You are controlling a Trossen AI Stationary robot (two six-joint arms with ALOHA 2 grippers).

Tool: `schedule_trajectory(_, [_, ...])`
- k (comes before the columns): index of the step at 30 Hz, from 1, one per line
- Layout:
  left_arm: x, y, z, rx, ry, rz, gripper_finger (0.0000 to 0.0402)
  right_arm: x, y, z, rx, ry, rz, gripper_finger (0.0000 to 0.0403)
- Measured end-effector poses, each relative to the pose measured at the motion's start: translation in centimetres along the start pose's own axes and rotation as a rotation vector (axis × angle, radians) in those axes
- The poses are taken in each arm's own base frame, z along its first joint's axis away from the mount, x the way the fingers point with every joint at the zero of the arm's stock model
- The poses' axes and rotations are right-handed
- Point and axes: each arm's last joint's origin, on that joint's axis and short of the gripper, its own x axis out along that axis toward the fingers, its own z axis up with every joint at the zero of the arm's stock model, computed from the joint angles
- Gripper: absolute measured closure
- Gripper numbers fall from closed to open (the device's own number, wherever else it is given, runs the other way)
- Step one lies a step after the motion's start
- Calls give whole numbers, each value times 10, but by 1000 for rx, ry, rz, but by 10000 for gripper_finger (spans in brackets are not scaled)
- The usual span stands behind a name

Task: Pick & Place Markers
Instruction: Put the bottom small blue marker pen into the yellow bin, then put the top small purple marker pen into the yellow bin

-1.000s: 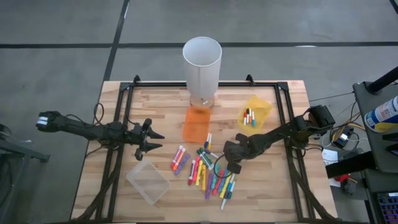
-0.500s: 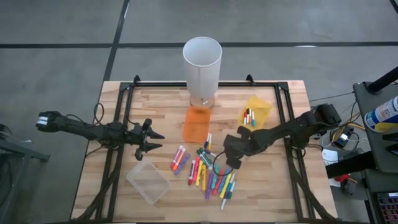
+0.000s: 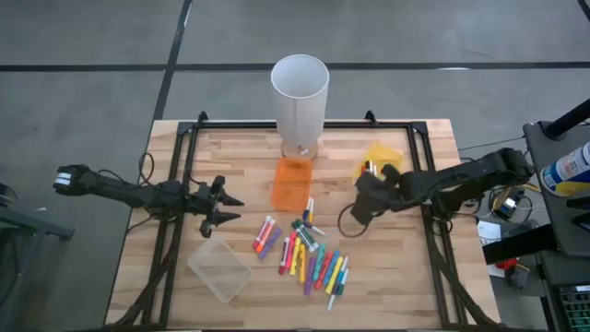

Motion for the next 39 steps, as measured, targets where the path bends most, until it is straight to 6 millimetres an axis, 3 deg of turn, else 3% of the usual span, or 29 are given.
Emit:
schedule_trajectory(6, [0,0,0,0,0,1,227,12,-32,-7,152,-50,-127,375])
schedule_trajectory(15, [0,0,0,0,0,3,227,51,-64,-20,224,51,-276,372])
schedule_trajectory(27, [0,0,0,0,0,3,227,75,-75,-27,252,79,-251,366])
schedule_trajectory(39, [0,0,0,0,-1,3,227,77,-76,-27,257,60,-261,269])
